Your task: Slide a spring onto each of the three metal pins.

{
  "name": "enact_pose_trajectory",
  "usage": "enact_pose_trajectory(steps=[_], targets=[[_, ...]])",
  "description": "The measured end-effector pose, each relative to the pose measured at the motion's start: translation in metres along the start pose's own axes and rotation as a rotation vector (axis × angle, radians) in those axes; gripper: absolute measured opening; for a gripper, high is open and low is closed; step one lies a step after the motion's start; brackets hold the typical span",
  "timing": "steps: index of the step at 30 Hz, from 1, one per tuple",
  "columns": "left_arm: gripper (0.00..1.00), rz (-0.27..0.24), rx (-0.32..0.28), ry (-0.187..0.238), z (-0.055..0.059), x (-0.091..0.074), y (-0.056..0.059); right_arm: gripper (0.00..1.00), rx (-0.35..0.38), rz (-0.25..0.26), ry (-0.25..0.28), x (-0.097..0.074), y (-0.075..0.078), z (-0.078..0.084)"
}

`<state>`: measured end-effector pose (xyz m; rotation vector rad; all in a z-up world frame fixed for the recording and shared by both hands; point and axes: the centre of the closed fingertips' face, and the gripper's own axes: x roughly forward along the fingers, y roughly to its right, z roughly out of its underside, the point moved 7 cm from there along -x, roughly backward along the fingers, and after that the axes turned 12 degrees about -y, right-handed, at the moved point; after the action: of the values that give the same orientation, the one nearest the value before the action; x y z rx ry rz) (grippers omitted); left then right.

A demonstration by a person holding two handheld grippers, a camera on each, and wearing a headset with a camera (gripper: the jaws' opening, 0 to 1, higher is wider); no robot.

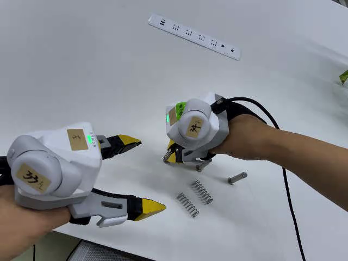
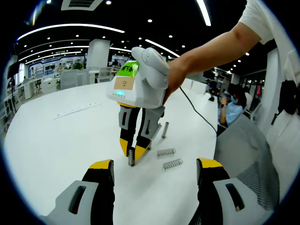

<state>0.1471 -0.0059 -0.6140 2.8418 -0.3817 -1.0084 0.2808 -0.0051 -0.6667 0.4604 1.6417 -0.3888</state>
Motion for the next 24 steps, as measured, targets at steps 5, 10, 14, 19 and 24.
enact_pose_trajectory(steps=[5,10,14,19,24], targets=[[0.73,-0.001,-0.001,-0.002,0.0005,0.0,-0.0005,0.12,-0.002,0.002,-0.002,0.0011,-0.0003,0.0001],[0.73,0.0,-0.002,-0.004,0.0016,0.0003,-0.0014,0.14,0.003,-0.002,0.0,0.0041,-0.0006,0.0006],[0.73,0.001,-0.002,-0.004,0.0013,0.001,-0.0015,0.16,0.005,0.001,0.004,0.0029,0.0001,0.0006],[0.73,0.004,0.001,-0.006,0.0007,0.0019,-0.0015,0.19,0.012,-0.003,0.013,0.0014,0.0011,0.0008],[0.73,0.004,0.005,-0.01,0.0007,0.0024,-0.0018,0.2,0.026,0.002,0.031,-0.005,0.0025,-0.0001]])
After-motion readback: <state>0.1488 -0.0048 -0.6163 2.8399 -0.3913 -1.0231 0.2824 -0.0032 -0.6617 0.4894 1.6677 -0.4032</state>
